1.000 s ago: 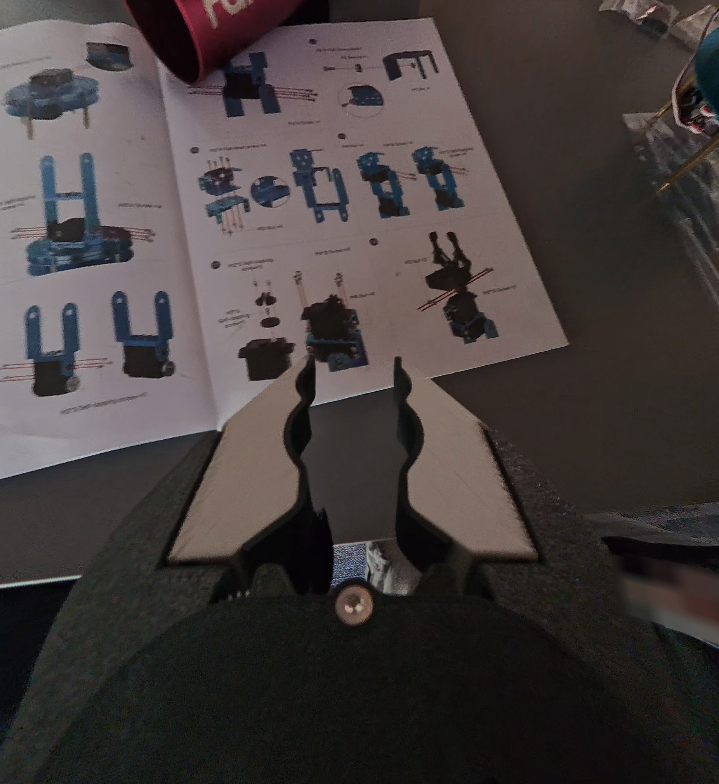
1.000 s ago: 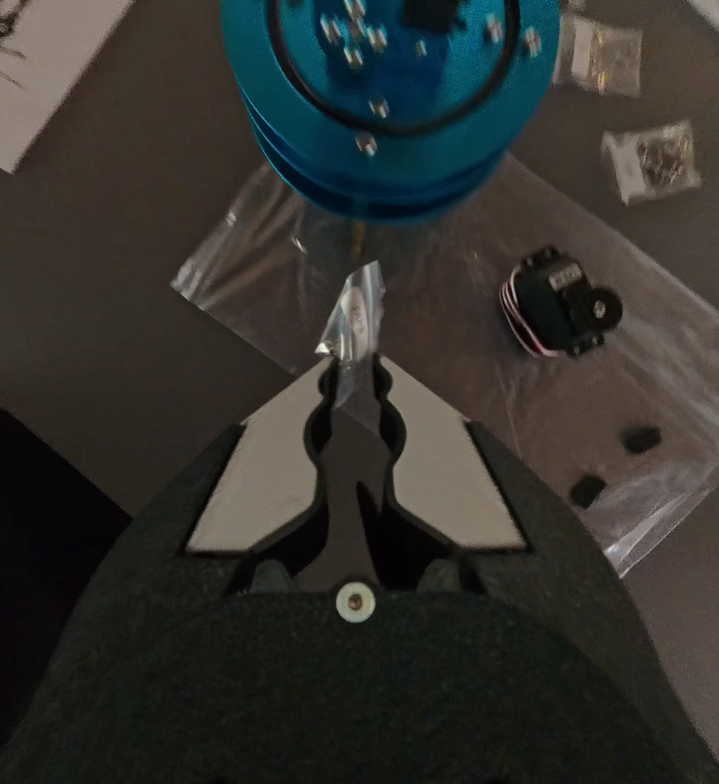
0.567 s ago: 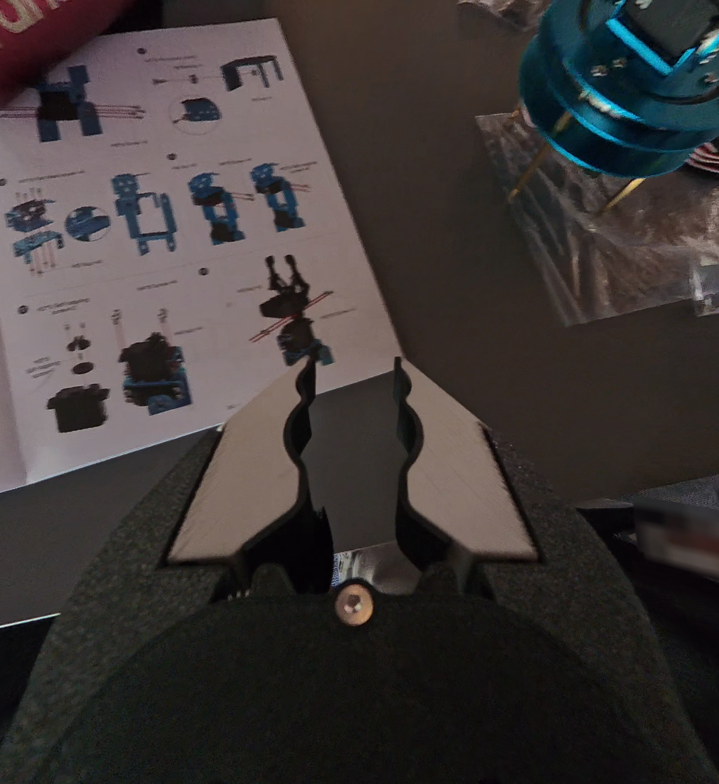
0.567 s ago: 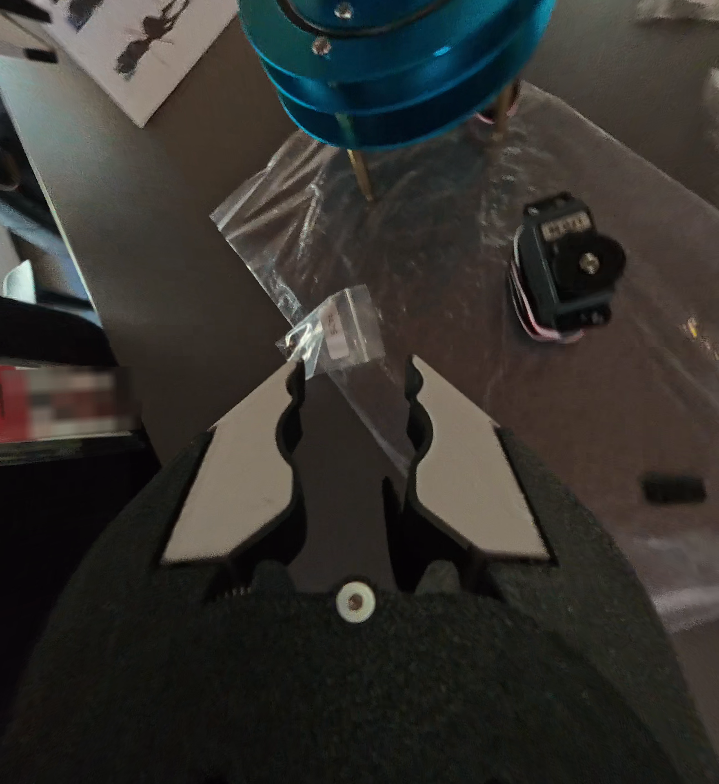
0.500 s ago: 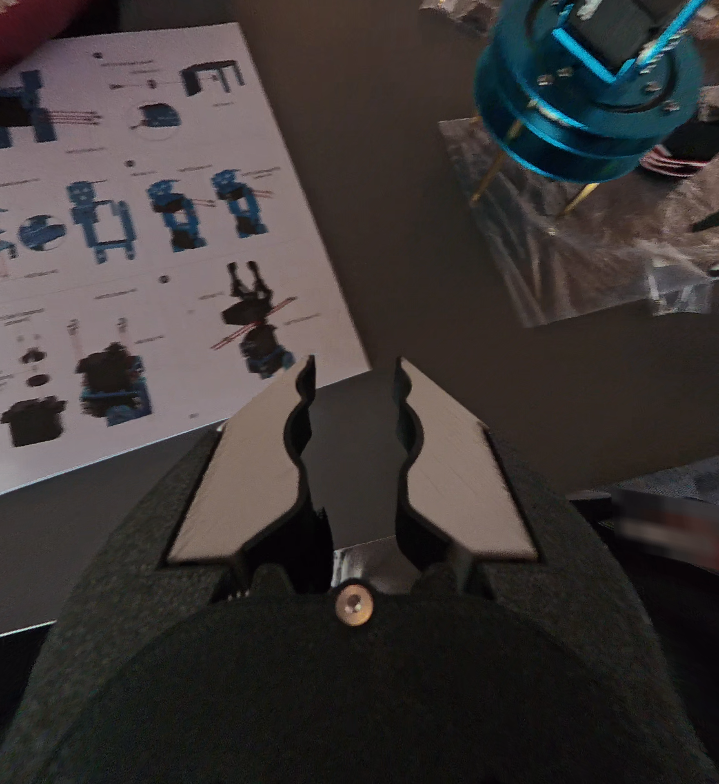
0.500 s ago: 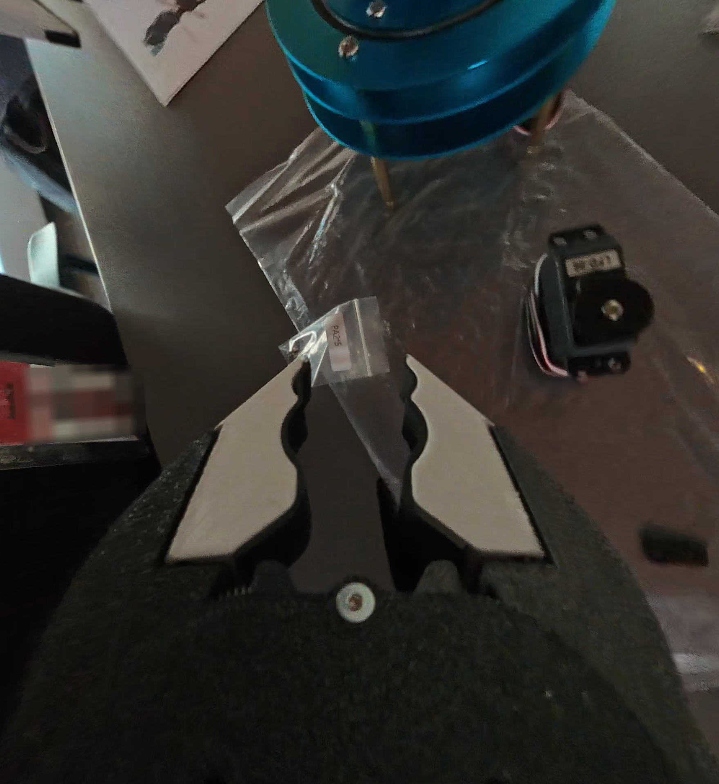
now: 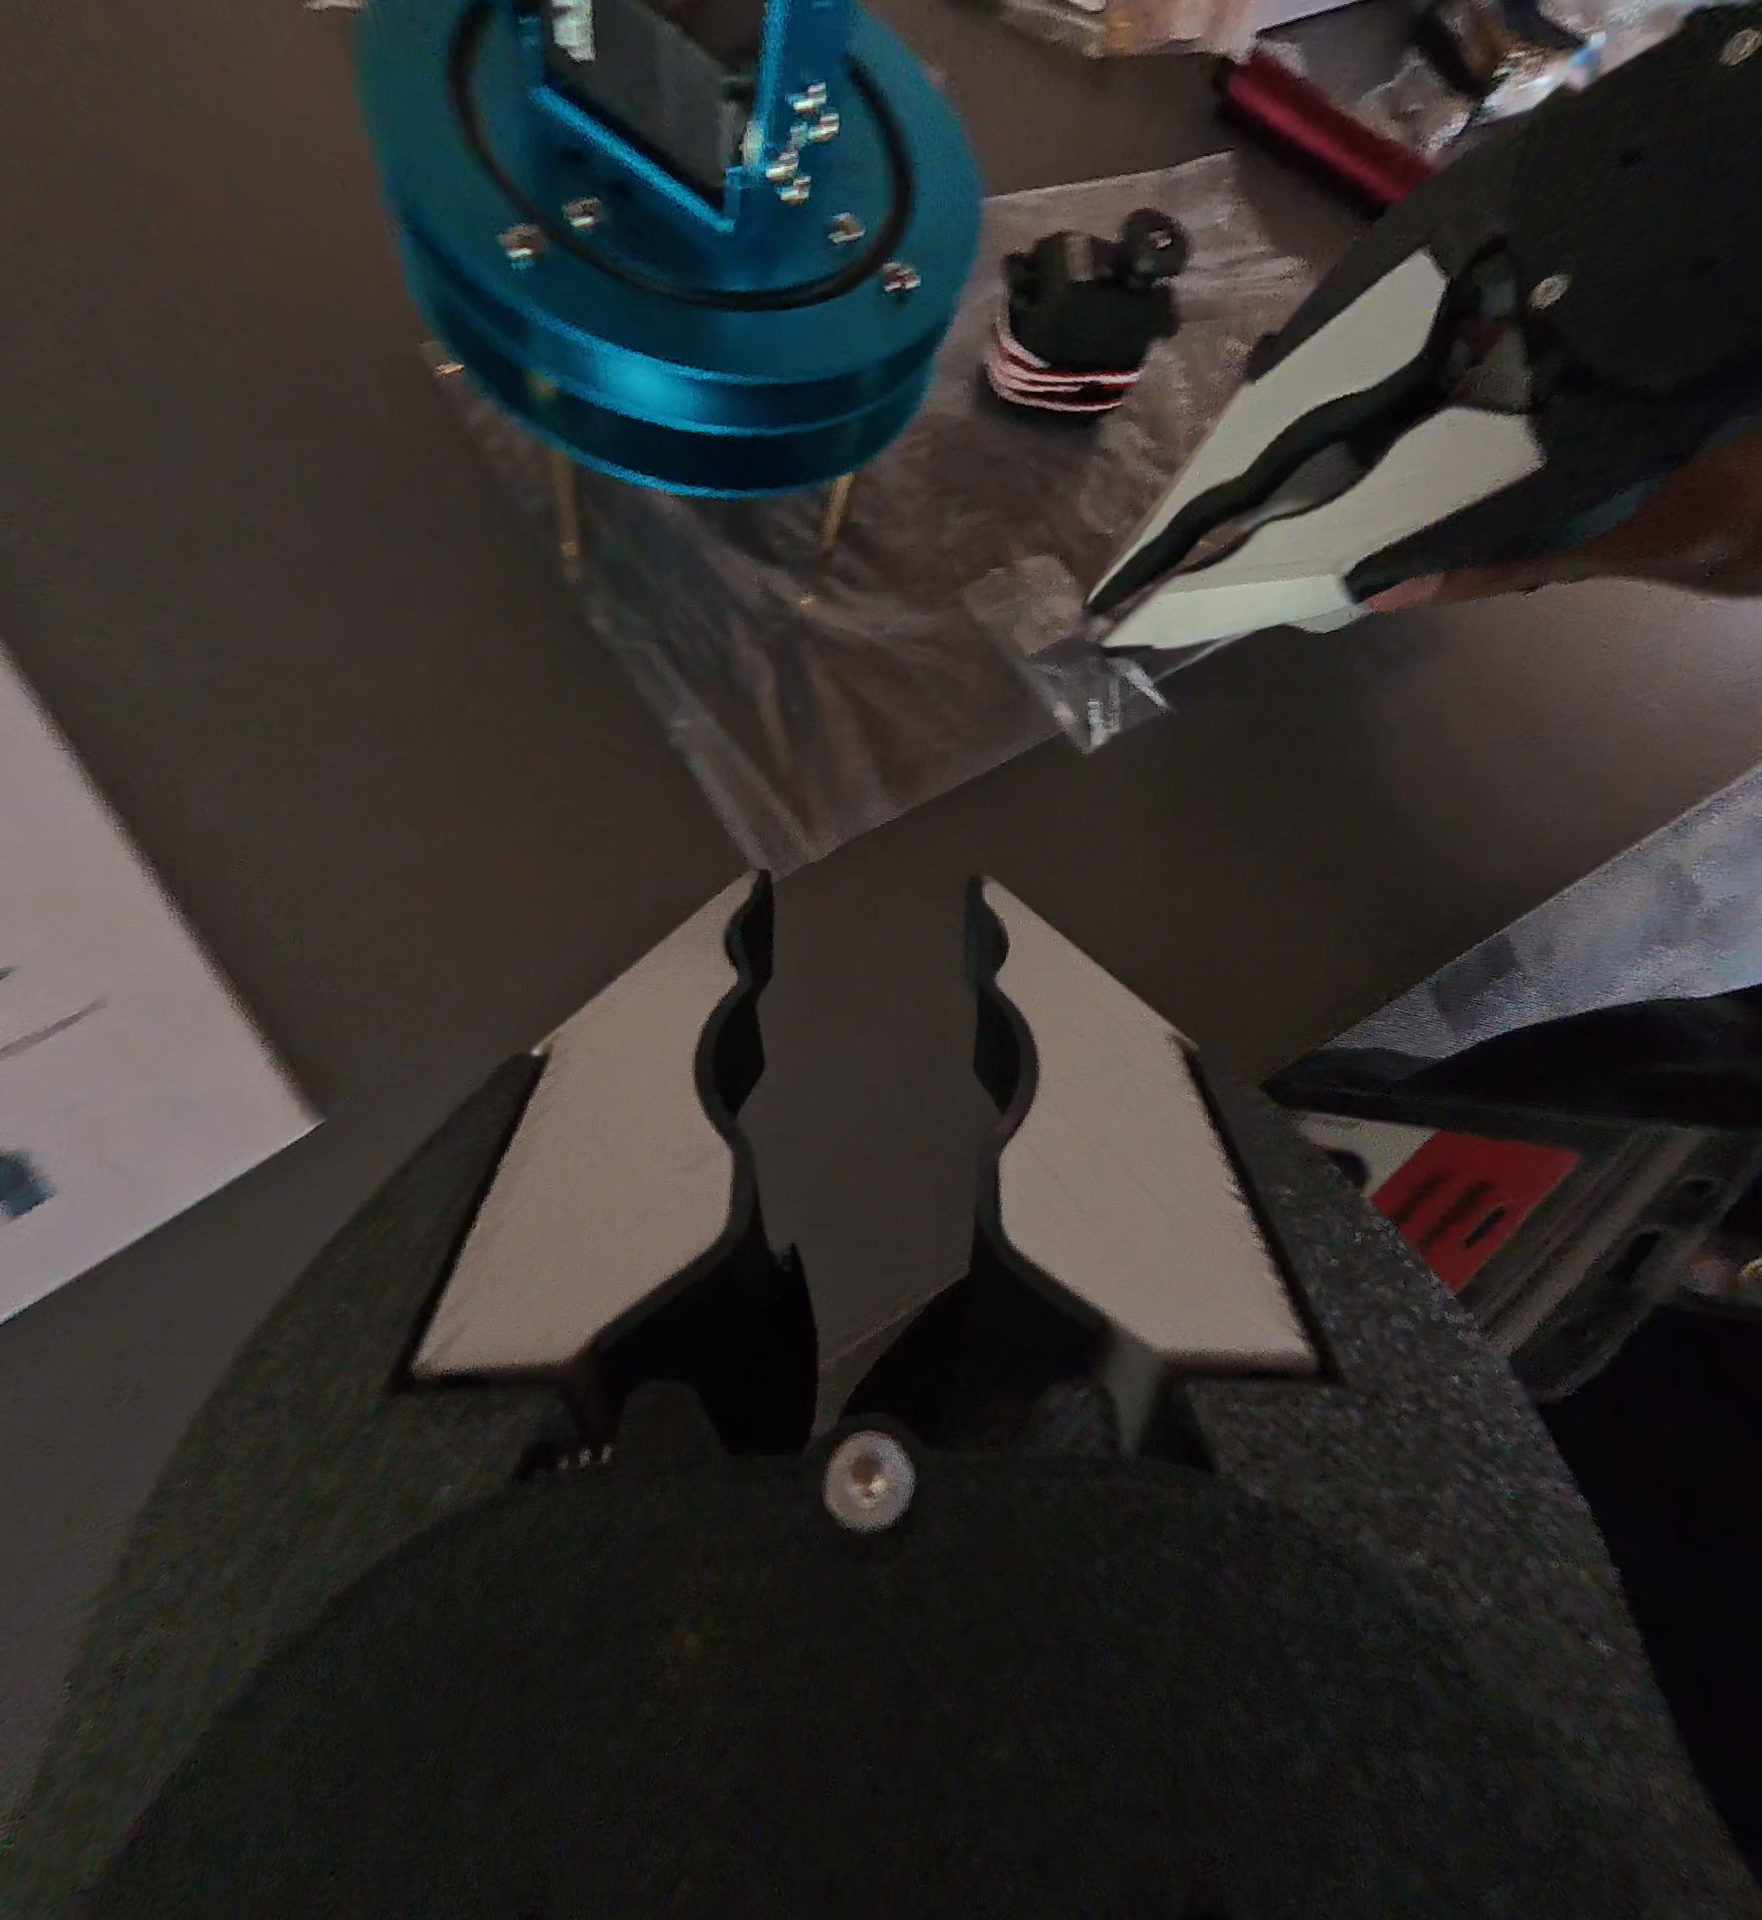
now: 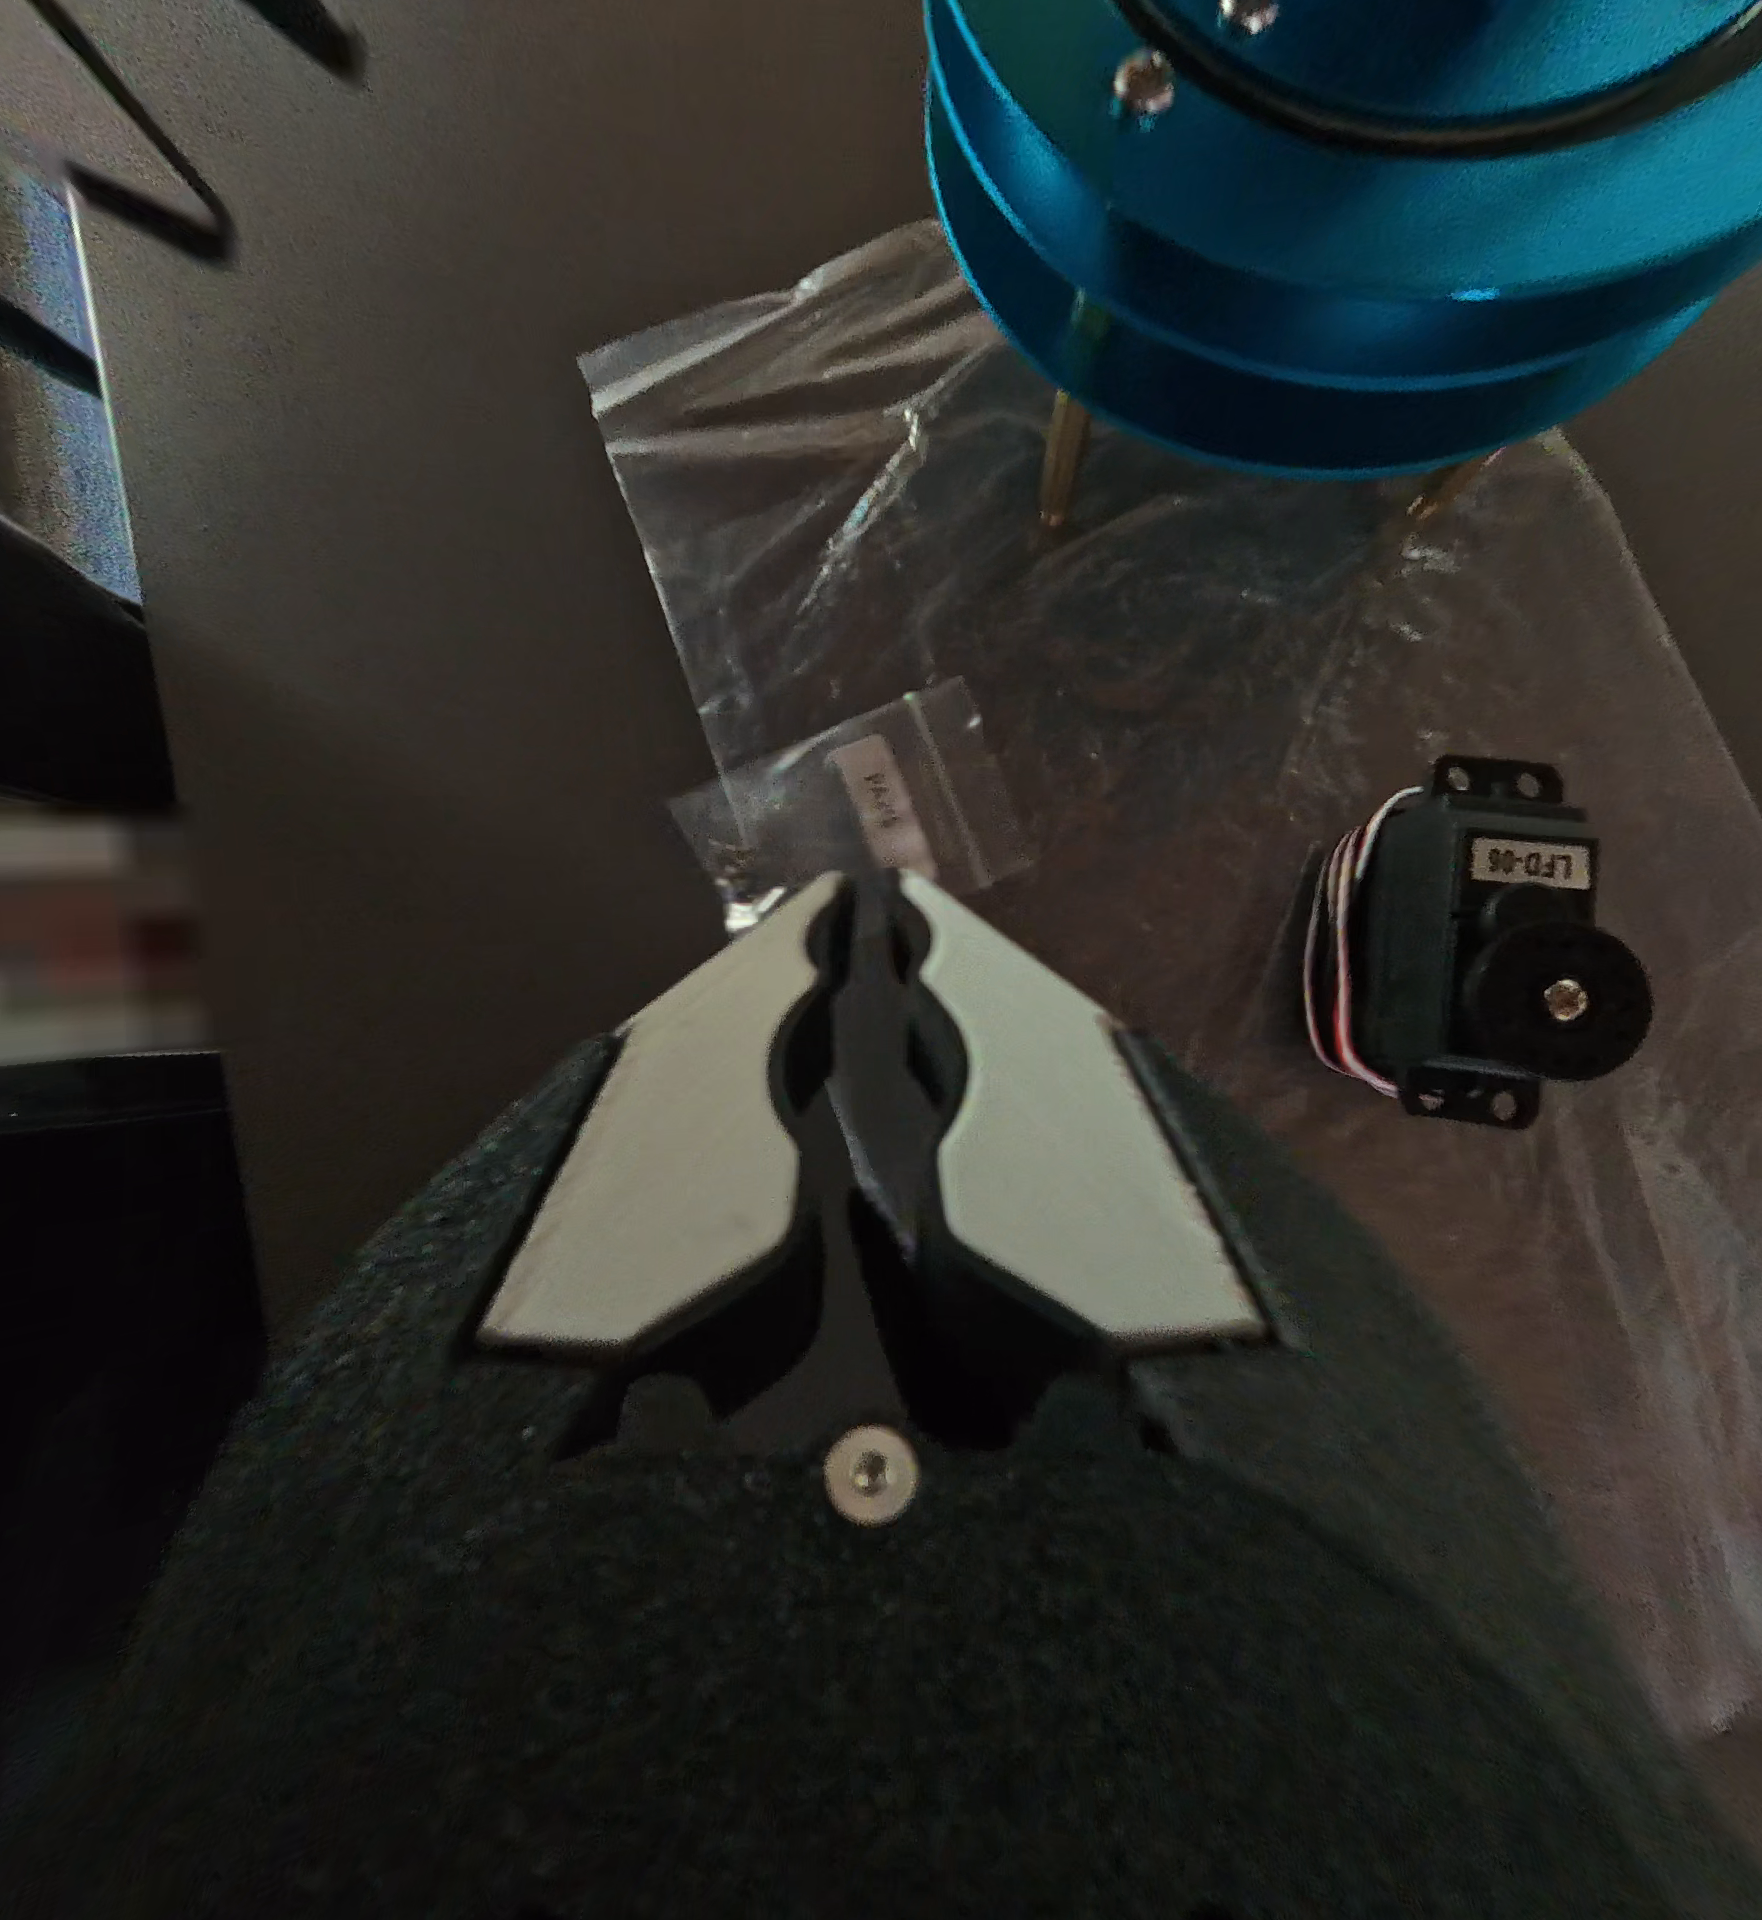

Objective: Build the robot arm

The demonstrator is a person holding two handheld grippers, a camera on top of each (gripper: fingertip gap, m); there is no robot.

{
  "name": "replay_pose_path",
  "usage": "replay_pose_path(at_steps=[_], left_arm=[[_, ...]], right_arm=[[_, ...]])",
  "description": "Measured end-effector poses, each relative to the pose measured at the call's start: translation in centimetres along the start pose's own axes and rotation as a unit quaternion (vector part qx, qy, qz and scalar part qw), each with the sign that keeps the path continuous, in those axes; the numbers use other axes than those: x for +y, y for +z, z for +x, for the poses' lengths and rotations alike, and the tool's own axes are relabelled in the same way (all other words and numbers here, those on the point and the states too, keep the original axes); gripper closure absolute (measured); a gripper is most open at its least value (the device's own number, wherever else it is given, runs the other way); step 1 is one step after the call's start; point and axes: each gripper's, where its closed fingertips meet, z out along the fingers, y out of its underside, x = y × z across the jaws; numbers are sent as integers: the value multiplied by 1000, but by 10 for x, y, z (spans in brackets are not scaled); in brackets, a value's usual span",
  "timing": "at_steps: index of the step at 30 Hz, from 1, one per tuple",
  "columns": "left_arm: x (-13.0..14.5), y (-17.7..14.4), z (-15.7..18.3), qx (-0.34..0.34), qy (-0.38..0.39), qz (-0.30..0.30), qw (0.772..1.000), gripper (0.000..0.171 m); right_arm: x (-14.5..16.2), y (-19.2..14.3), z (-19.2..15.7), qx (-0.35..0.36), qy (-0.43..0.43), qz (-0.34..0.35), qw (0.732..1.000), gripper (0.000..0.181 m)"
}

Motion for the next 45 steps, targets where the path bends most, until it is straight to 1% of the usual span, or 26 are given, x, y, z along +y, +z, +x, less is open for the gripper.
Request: replay_pose_path(at_steps=[1,5,8,9,10,11,13,15,17,19,23,24,25,27,29,30,32,34,35,38,39,40,41,45], left_arm=[[-3,7,8,18,-1,0,1000,135],[-10,36,35,75,-7,-7,997,136],[-9,50,44,93,-6,-18,996,135],[-10,53,46,96,-4,-18,995,135],[-11,55,48,100,-4,-15,995,135],[-14,58,50,105,-7,-14,994,135],[-18,63,52,116,-14,-12,993,135],[-20,71,50,122,-29,-12,992,136],[-18,79,48,128,-51,-25,990,136],[-15,84,47,134,-67,-34,988,135],[-5,87,52,132,-48,-57,988,135],[-2,86,54,135,-40,-60,988,137],[1,87,55,134,-34,-65,988,139],[3,87,53,126,-25,-63,990,145],[6,86,50,120,-13,-70,990,153],[6,85,48,115,-5,-73,991,158],[8,83,44,104,12,-74,992,161],[10,81,43,96,21,-77,992,161],[12,78,44,97,23,-78,992,161],[16,71,44,97,25,-83,992,160],[19,69,45,99,24,-87,991,156],[23,68,47,102,21,-92,990,149],[23,67,48,105,17,-88,990,146],[22,66,52,119,-10,-78,990,140]], right_arm=[[-2,-2,-3,2,-5,12,1000,181],[-3,-9,-16,-6,12,30,999,181],[1,-14,-19,-1,50,33,998,181],[0,-15,-15,8,71,43,997,179],[-3,-16,-13,8,90,55,994,169],[-4,-15,-16,-8,100,63,993,165],[-3,-9,-23,-27,94,57,994,164],[5,0,-32,-27,65,26,997,160],[6,0,-38,-22,51,23,998,160],[11,-1,-48,-42,58,9,997,159],[12,-1,-72,-78,68,19,994,159],[10,-2,-78,-89,70,26,993,155],[8,-2,-81,-98,75,32,992,155],[2,-8,-77,-97,90,56,990,155],[-5,-14,-61,-81,113,85,987,158],[-6,-15,-50,-67,121,89,986,155],[-4,-9,-39,-56,117,82,988,158],[-1,-1,-40,-61,90,54,993,158],[1,4,-40,-54,70,37,995,158],[2,7,-41,-20,19,15,1000,162],[3,7,-40,-6,6,10,1000,164],[4,7,-41,4,-6,8,1000,171],[5,7,-44,2,-15,8,1000,178],[0,5,-47,21,-15,35,999,181]])
